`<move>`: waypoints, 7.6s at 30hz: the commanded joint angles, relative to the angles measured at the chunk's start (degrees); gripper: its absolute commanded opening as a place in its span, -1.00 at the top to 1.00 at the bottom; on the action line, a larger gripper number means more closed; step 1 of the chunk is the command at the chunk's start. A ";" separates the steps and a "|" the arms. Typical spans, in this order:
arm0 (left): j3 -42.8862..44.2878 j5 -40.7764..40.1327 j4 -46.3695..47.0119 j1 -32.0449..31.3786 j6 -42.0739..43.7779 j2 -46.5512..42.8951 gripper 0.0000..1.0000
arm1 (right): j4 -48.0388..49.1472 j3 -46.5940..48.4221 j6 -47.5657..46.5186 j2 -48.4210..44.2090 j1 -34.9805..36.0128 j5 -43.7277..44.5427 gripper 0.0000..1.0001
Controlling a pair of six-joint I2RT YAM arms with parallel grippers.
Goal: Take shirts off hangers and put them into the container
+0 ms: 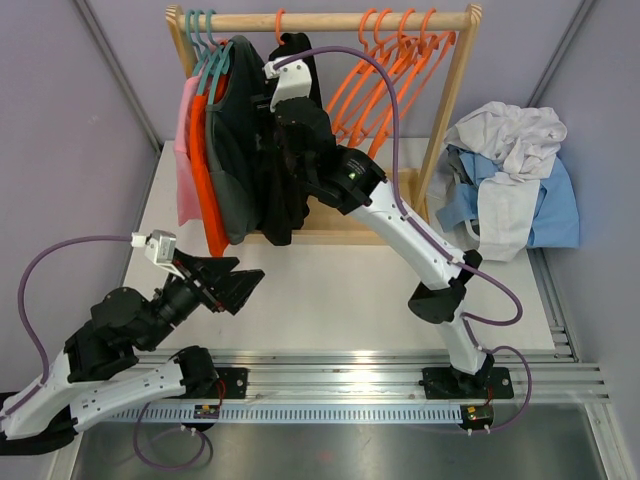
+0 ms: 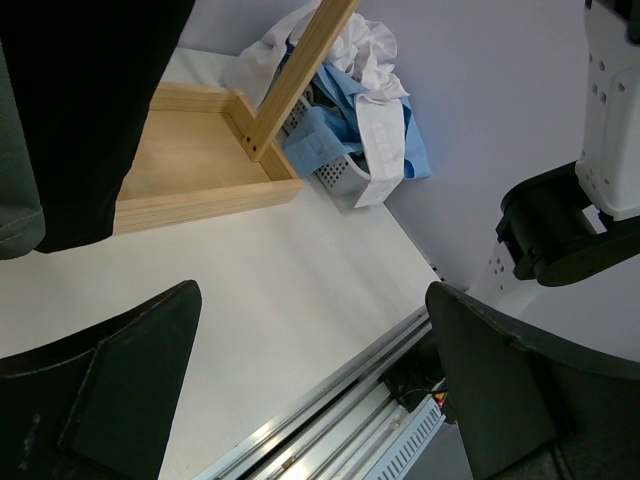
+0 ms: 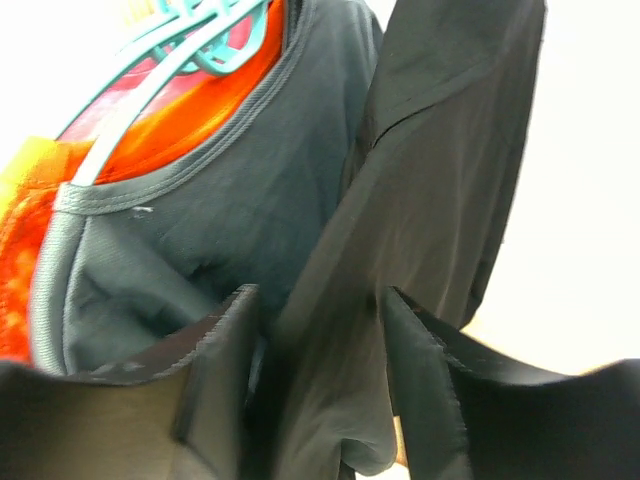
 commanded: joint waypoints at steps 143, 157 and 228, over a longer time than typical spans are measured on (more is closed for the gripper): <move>54.92 1.61 3.77 7.14 14.27 49.67 1.00 | -17.96 -68.25 3.29 -78.68 -0.37 -24.71 1.00; 51.32 -4.90 3.85 7.14 16.64 44.83 1.00 | -14.36 -70.00 7.15 -93.10 -0.37 13.96 1.00; 19.15 21.38 12.99 2.40 12.33 42.19 1.00 | -21.84 -59.88 7.77 -73.06 -0.46 -24.16 -0.99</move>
